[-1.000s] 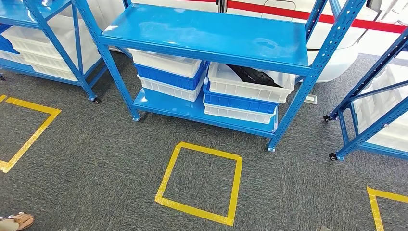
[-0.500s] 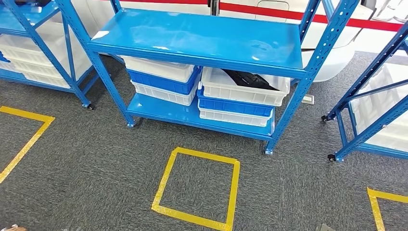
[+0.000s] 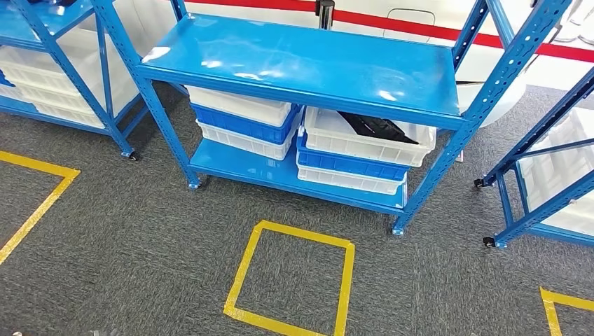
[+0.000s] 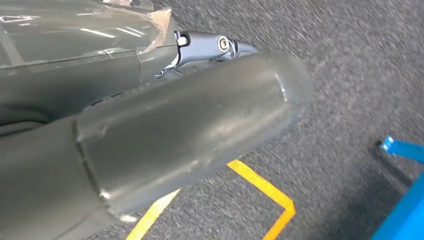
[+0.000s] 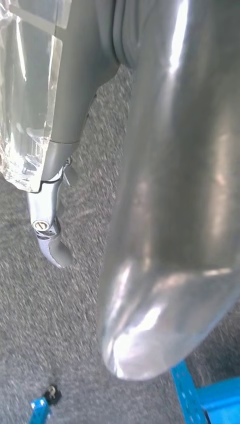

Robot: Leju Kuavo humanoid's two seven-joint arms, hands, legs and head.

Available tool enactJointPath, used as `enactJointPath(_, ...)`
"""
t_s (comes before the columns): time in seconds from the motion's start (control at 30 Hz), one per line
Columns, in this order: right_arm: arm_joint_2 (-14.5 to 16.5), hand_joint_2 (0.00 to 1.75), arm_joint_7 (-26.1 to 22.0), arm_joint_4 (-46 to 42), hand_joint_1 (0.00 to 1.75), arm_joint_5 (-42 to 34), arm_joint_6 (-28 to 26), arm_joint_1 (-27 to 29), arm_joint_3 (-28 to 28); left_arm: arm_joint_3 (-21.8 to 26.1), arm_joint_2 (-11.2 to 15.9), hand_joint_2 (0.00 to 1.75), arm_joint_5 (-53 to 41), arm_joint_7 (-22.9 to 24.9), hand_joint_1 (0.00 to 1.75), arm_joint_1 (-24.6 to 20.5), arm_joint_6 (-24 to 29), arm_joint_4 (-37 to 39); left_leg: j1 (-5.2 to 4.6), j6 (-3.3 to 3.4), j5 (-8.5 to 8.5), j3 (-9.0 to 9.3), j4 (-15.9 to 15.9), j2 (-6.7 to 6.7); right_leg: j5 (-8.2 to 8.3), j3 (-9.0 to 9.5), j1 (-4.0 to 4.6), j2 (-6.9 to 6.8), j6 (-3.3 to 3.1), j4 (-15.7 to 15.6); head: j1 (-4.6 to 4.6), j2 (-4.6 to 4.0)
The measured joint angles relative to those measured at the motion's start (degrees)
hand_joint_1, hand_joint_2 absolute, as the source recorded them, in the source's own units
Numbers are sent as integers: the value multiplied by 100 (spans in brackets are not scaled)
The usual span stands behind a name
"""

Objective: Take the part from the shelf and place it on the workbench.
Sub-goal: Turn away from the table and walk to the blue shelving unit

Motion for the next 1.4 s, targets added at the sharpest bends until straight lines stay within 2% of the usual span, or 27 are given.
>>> enactJointPath(0.03, 1, 0, -4, -1, 0, 1, -1, 0, -1, -8, -2, 0, -1, 1, 0, -3, -4, 0, -18, -26, -52, 28, 13, 1, 101, 98, 2, -6, -31, -231, -4, 0)
enactJointPath(0.07, 4, 0, -8, -1, 0, 1, -1, 1, -2, -14, -3, 0, -1, 1, 0, -7, -5, 0, -31, -53, -95, 41, 25, 3, 130, 140, 6, -8, -82, -320, -8, 0)
enactJointPath(0.13, 15, 0, -15, -3, 0, 7, -1, 2, -2, -23, -5, 0, -1, 1, 0, -18, -6, -4, -10, -110, -157, 65, 39, 9, 109, 177, -15, -3, -186, -332, -26, 0)
enactJointPath(0.2, 25, 0, -22, -7, 0, 16, -1, 1, -4, -32, -10, 0, -2, -2, 0, -35, -6, -12, 29, -188, -283, 0, 252, 19, 69, 241, -53, 3, -275, -353, -38, 0)
enactJointPath(0.23, 27, 0, -26, -10, 0, 23, 0, 0, -5, -40, -13, 0, -2, -2, 0, -42, -6, -15, 51, -230, -402, -123, 518, 22, 46, 281, -72, 5, -317, -362, -46, 0)
enactJointPath(0.3, 30, 0, -29, -16, 0, 37, 1, 1, -8, -58, -15, 0, -1, -2, 0, -45, -4, -15, 96, -306, -678, -573, 1284, 26, -15, 343, -67, 6, -373, -361, -59, 0)
enactJointPath(0.33, 36, 0, -29, -19, 0, 42, 1, 6, -9, -66, -15, 0, 0, -1, 0, -42, -4, -15, 124, -336, -735, -801, 1590, 27, -46, 376, -68, 10, -379, -360, -58, 0)
enactJointPath(0.37, 44, 0, -29, -19, 0, 45, 1, 14, -10, -72, -15, 0, 1, -1, 0, -39, -4, -15, 149, -358, -679, -954, 1719, 29, -81, 414, -71, 16, -371, -360, -59, 0)
enactJointPath(0.4, 52, 0, -29, -19, 0, 49, 1, 22, -12, -78, -15, 0, 3, -1, 0, -38, -4, -16, 170, -372, -503, -993, 1624, 32, -118, 463, -79, 23, -355, -359, -59, 0)
enactJointPath(0.47, 67, 0, -29, -21, 0, 67, 1, 29, -21, -97, -11, 0, 14, 0, 0, -39, -4, -17, 198, -381, 36, -788, 927, 37, -199, 570, -99, 37, -305, -363, -63, 0)
enactJointPath(0.5, 73, 0, -29, -24, 0, 82, 1, 23, -29, -107, -10, 0, 22, 4, 0, -44, -6, -17, 188, -376, 211, -645, 569, 36, -243, 616, -90, 41, -268, -363, -67, 0)
enactJointPath(0.53, 78, 0, -29, -28, 0, 99, 1, 15, -40, -117, -9, 0, 33, 10, 0, -51, -6, -17, 173, -358, 301, -546, 329, 36, -276, 633, -80, 43, -231, -369, -72, 0)
enactJointPath(0.63, 93, 0, -29, -43, 0, 143, 1, -2, -72, -131, -7, 0, 62, 31, 0, -66, -7, -20, 111, -239, 251, -465, 188, 25, -333, 654, -55, 32, -117, -423, -82, 0)
enactJointPath(0.7, 100, 0, -29, -52, 0, 164, 1, -9, -90, -140, -7, 0, 80, 37, 0, -70, -7, -24, 109, -140, 259, -385, 100, 27, -411, 642, -49, 12, -79, -312, -74, 0)
enactJointPath(0.73, 102, 0, -29, -57, 0, 177, -1, -14, -100, -148, -7, 0, 91, 40, 0, -75, -8, -26, 113, -95, 265, -340, 56, 31, -510, 537, -40, 4, -95, -83, -69, 0)
enactJointPath(0.8, 101, 0, -29, -58, 0, 210, -4, -11, -125, -167, -4, 0, 114, 48, 0, -83, -7, -26, 97, -29, 235, -289, 33, 38, -787, 93, -37, 2, -166, 689, -63, 0)
enactJointPath(0.83, 101, 0, -29, -58, 0, 225, -5, 0, -137, -179, -3, 0, 117, 53, 0, -84, -1, -26, 83, -11, 213, -269, 35, 34, -879, -148, -33, 3, -180, 1048, -61, 0)
enactJointPath(0.87, 101, 0, -29, -58, 0, 240, -8, 14, -146, -194, -3, 0, 120, 58, 0, -84, 10, -26, 69, 1, 187, -244, 36, 25, -889, -314, -27, 3, -168, 1242, -63, 0)
enactJointPath(0.9, 101, 0, -29, -58, 0, 260, -10, 22, -149, -214, -4, 0, 120, 64, 0, -84, 23, -26, 55, 7, 158, -211, 38, 12, -792, -365, -21, 3, -135, 1207, -62, 0)
enactJointPath(0.93, 101, 0, -29, -60, 0, 287, -13, 22, -150, -237, -5, 0, 121, 72, 0, -83, 38, -26, 42, 5, 126, -167, 38, 1, -605, -293, -13, 3, -95, 938, -60, 0)
enactJointPath(0.97, 100, 0, -29, -61, 0, 316, -15, 16, -151, -256, -5, 0, 123, 78, 0, -83, 52, -26, 32, -2, 90, -124, 39, -7, -370, -140, -5, 2, -67, 514, -58, 0)
enactJointPath(1.03, 97, 0, -29, -63, 0, 378, -17, -3, -151, -280, -7, 0, 132, 95, 0, -88, 73, -25, -8, -38, 9, -53, 53, -15, -13, 146, 20, 2, -89, -169, -54, 0)
enactJointPath(1.07, 99, 0, -29, -63, 0, 407, -19, -9, -151, -286, -4, 0, 140, 100, 0, -90, 79, -24, -23, -37, -23, -41, 65, -16, 68, 214, 18, 3, -119, -323, -56, 0)
enactJointPath(1.17, 114, 0, -28, -63, 0, 486, -27, -26, -150, -299, 5, 0, 175, 104, 0, -89, 84, -22, -15, -7, -61, -35, 79, -10, 92, 235, 20, 14, -164, -355, -56, 0)
enactJointPath(1.4, 158, 0, -22, -61, 0, 645, -73, -81, -123, -305, 11, 0, 197, 104, 0, -79, 116, -22, 6, -39, -72, -17, 33, -1, 62, 238, 50, 19, -212, -356, -55, 0)
